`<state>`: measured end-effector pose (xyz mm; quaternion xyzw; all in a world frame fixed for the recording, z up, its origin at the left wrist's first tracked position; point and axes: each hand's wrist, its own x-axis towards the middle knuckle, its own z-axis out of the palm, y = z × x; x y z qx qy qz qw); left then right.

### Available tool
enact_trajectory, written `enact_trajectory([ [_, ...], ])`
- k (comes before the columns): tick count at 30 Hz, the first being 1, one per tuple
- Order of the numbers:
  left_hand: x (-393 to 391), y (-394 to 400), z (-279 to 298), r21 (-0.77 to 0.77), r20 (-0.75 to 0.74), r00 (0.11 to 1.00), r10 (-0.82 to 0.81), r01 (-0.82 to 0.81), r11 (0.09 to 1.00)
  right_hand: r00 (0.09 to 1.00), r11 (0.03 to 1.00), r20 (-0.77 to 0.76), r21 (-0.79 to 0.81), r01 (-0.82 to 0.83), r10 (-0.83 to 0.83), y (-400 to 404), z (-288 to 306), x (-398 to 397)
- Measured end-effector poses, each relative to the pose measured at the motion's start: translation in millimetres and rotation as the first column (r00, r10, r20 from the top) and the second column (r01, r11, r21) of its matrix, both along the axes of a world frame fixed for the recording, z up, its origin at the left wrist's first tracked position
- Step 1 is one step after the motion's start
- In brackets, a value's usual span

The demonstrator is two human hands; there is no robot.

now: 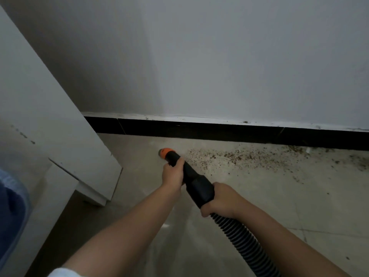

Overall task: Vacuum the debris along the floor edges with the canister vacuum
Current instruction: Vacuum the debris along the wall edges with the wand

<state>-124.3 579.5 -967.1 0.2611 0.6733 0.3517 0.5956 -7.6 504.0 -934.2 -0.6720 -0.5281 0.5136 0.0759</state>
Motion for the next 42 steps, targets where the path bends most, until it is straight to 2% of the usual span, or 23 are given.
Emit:
enact_trajectory([
  [3,-9,-9,9,0.014,0.047,0.997,0.053,-0.054,0.998,0.997,0.997,0.029,-0.001,-0.075,0.075,-7,9,0],
  [9,3,-30,11,0.009,0.106,0.991,-0.082,0.081,0.997,0.989,0.994,0.105,-0.016,-0.105,0.107,-31,23,22],
  [15,32,-21,24,-0.069,0.146,0.961,-0.234,0.246,0.967,0.987,1.0,0.163,0.027,0.012,-0.017,-40,13,43],
  [19,58,-16,31,-0.069,0.1,0.938,-0.331,0.339,0.938,0.978,0.984,0.113,0.029,0.175,-0.177,-33,7,56],
  [22,72,-18,30,-0.052,0.095,0.922,-0.376,0.381,0.923,0.97,0.974,0.094,0.043,0.222,-0.225,-30,4,64],
  [28,69,-22,27,-0.05,0.091,0.958,-0.272,0.277,0.96,0.978,0.978,0.022,0.029,0.208,-0.209,-27,6,64],
  [33,46,-44,22,-0.055,-0.007,0.991,-0.13,0.129,0.99,0.999,1.0,0.044,0.012,-0.012,0.011,-27,12,39],
  [36,24,-49,18,-0.077,-0.004,1.0,0.0,0.0,0.997,0.991,0.992,0.044,0.004,-0.124,0.123,-33,16,22],
  [42,0,-65,16,-0.08,0.0,0.996,0.093,-0.092,0.993,0.97,0.974,0.095,0.002,-0.226,0.225,-47,27,7],
])
